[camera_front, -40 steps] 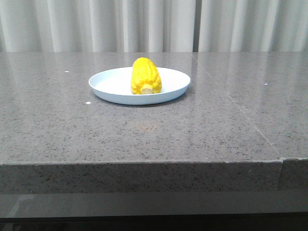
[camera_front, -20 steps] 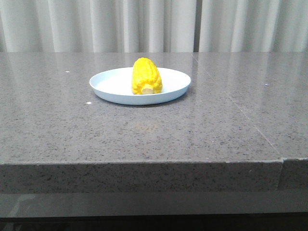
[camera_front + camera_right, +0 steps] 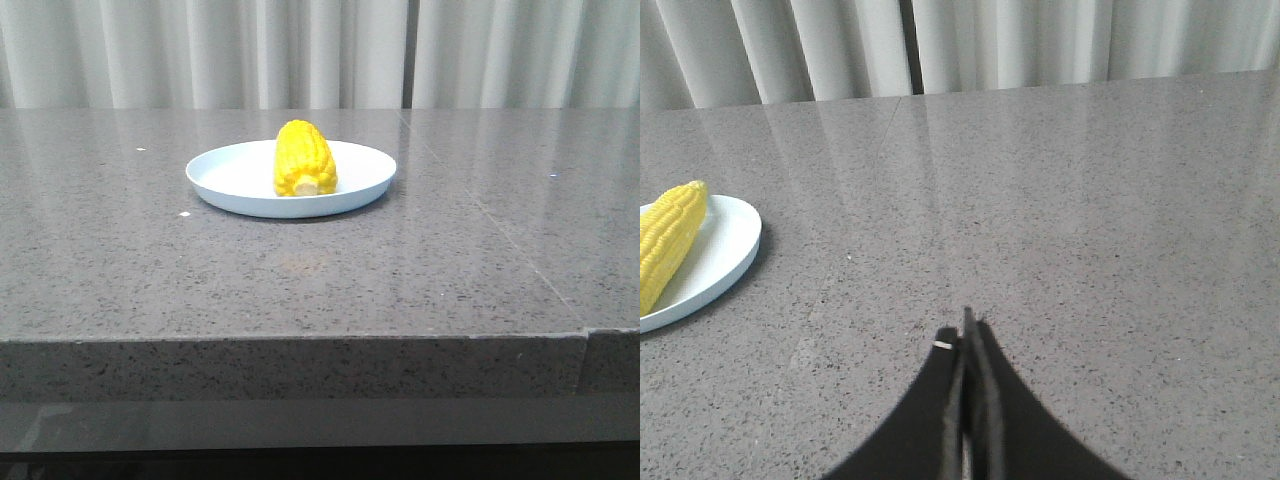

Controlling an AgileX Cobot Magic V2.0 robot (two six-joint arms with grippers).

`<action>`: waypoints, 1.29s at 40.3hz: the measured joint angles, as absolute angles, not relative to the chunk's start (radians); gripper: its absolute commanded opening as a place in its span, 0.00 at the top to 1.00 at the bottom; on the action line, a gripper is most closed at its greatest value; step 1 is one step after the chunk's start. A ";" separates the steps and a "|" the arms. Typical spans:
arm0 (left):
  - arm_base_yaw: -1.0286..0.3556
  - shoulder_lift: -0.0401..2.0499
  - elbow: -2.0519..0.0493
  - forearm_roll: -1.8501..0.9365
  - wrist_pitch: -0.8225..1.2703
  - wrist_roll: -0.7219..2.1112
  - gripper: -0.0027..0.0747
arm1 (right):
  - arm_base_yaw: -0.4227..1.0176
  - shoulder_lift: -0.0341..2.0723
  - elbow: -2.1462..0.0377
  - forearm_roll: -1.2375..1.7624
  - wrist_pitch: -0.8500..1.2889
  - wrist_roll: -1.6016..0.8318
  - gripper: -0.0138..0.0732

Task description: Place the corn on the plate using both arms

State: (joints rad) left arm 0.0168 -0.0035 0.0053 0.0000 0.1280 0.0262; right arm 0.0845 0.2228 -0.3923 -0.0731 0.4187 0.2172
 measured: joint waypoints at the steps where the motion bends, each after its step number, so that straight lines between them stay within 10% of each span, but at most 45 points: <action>1: 0.017 -0.004 0.005 0.000 0.125 0.026 0.99 | 0.084 0.223 -0.392 -0.073 0.419 0.217 0.98; 52: 0.017 -0.004 0.005 0.000 0.107 0.026 0.99 | 0.084 0.220 -0.355 -0.079 0.384 0.180 0.98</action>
State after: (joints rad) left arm 0.0168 -0.0035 0.0053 0.0000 0.1074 0.0262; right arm 0.0845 0.2196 -0.3545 -0.0795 0.3840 0.1804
